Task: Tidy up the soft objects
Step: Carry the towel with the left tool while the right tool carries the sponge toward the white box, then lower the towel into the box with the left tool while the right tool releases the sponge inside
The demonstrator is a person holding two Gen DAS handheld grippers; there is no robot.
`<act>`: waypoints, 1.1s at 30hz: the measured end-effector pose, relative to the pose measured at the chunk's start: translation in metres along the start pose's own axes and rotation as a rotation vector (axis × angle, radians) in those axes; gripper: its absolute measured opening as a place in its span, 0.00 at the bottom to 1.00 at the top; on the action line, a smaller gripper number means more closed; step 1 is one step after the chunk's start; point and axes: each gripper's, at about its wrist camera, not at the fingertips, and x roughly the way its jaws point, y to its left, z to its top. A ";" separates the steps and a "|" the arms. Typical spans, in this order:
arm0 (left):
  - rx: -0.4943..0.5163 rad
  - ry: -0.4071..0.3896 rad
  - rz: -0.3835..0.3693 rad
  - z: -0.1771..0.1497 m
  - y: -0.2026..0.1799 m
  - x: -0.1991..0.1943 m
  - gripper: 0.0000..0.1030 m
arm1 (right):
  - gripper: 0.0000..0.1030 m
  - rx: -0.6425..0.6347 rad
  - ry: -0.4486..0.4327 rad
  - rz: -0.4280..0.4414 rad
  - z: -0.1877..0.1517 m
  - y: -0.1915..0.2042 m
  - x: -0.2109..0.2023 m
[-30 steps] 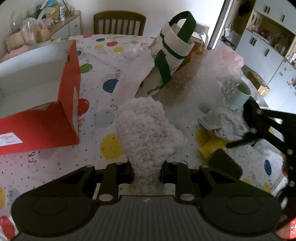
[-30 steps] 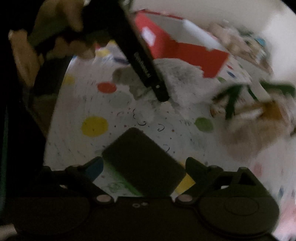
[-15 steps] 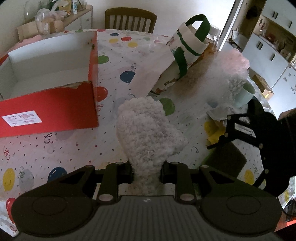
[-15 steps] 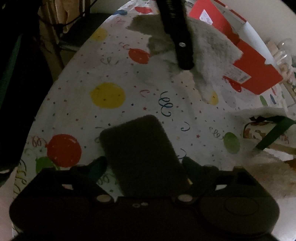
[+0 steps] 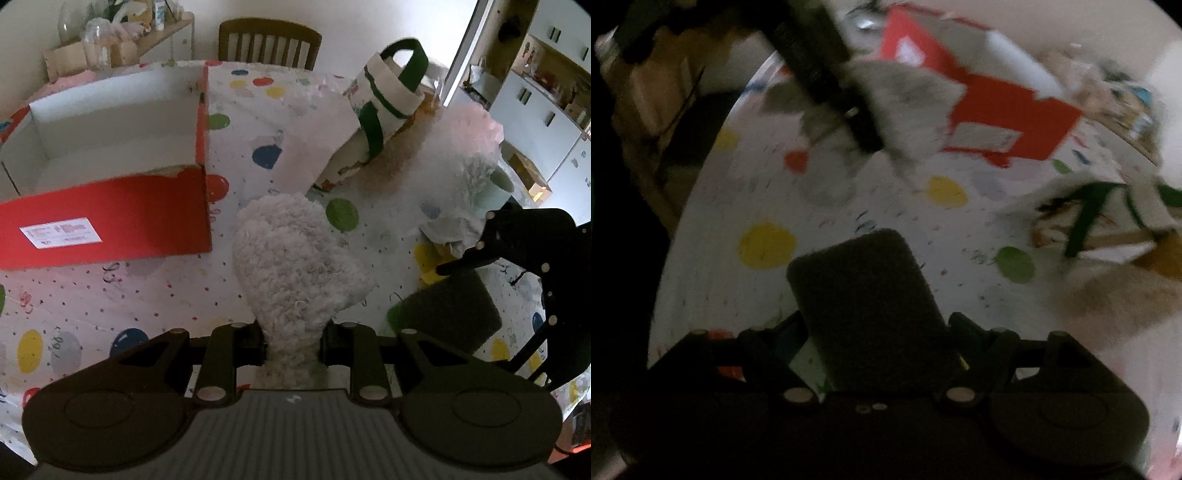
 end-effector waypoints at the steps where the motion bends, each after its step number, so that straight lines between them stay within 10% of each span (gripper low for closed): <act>1: 0.002 -0.010 0.001 0.001 0.000 -0.004 0.23 | 0.79 0.033 -0.012 -0.022 0.001 -0.002 -0.003; 21: 0.040 -0.160 0.005 0.057 0.054 -0.067 0.23 | 0.79 0.610 -0.203 -0.176 0.086 -0.050 -0.063; 33: 0.038 -0.193 0.053 0.099 0.143 -0.075 0.23 | 0.79 0.691 -0.247 -0.235 0.171 -0.072 -0.038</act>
